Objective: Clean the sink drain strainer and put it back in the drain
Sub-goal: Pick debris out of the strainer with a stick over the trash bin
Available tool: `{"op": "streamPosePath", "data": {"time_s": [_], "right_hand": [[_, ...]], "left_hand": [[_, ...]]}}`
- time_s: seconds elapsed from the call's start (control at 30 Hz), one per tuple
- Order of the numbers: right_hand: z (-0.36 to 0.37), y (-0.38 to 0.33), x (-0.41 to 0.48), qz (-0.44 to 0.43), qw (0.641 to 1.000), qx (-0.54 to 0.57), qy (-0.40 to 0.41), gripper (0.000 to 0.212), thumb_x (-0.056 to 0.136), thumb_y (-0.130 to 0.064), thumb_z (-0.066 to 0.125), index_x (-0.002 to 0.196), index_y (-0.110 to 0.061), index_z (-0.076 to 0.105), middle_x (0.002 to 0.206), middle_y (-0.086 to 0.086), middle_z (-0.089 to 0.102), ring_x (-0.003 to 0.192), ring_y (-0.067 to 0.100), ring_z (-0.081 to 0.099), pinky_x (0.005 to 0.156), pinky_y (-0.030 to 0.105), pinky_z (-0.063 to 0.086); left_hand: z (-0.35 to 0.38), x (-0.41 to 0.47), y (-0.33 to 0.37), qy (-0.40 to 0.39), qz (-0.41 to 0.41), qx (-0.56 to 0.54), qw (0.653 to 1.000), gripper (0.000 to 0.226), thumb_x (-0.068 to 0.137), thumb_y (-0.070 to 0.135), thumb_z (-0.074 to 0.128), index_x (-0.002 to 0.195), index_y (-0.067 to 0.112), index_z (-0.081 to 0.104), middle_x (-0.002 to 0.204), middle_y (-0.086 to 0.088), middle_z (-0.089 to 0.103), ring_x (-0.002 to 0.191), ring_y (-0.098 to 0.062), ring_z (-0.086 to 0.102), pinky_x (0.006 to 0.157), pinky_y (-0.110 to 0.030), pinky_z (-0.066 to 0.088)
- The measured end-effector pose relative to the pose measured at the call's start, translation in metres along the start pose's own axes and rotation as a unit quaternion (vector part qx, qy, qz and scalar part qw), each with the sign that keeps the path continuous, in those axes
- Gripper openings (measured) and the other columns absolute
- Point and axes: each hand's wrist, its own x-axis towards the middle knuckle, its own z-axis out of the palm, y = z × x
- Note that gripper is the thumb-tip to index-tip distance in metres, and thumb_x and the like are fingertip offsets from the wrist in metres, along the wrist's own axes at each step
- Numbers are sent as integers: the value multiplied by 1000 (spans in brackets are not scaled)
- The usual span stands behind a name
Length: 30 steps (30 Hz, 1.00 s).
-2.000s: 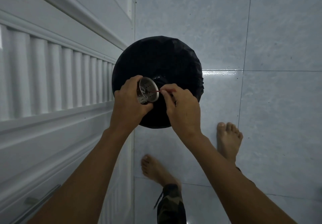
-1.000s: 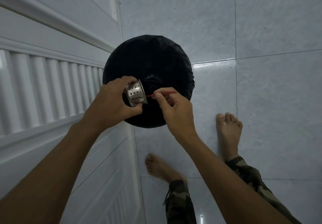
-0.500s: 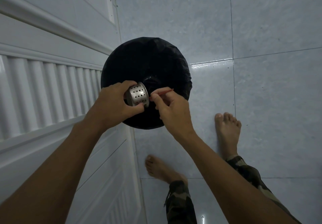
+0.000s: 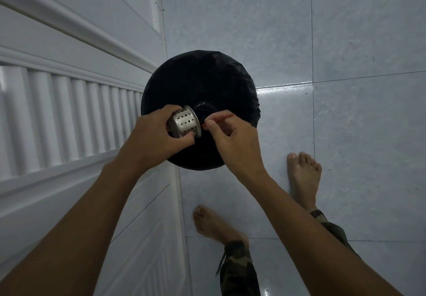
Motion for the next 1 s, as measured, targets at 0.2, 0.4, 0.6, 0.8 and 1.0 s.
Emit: {"op": "streamPosePath", "data": {"time_s": [0.2, 0.4, 0.6, 0.8, 1.0], "right_hand": [[-2, 3, 2, -1, 1000, 7, 3, 9, 100, -25, 66, 106, -23, 74, 92, -18, 73, 90, -7, 69, 76, 8, 54], [-6, 7, 3, -18, 991, -95, 91, 11, 103, -26, 62, 108, -24, 72, 84, -23, 65, 79, -9, 64, 72, 5, 50], [-16, -1, -6, -74, 979, -182, 64, 17, 104, -30, 61, 114, -23, 73, 92, -11, 73, 79, 7, 66, 72, 22, 59], [-47, -56, -19, -103, 971, -211, 46, 18, 104, -29, 62, 116, -23, 73, 96, -8, 74, 82, 6, 65, 77, 24, 58], [-99, -195, -47, -159, 968, -182, 64, 16, 102, -32, 62, 111, -25, 73, 96, -19, 71, 83, 5, 67, 67, 33, 60]], "left_hand": [[4, -3, 3, 14, -1, 1, 1000, 64, 78, 45, 81, 133, 23, 58, 110, 4, 69, 95, -13, 68, 78, -20, 54], [10, -7, -1, 34, -26, -21, 999, 79, 74, 40, 85, 139, 24, 45, 121, 4, 62, 104, -13, 64, 85, -23, 54], [28, -22, 5, 127, -62, -94, 985, 90, 70, 14, 87, 147, 21, 41, 138, 0, 48, 122, -6, 50, 92, 1, 37], [2, -44, 58, 224, -66, -146, 961, 76, 73, 29, 89, 138, 26, 50, 127, 15, 54, 122, -6, 55, 102, -22, 48], [-106, -75, 158, 336, -74, -206, 916, 77, 69, 34, 91, 134, 28, 50, 126, 13, 57, 120, -10, 57, 99, -42, 54]]}}
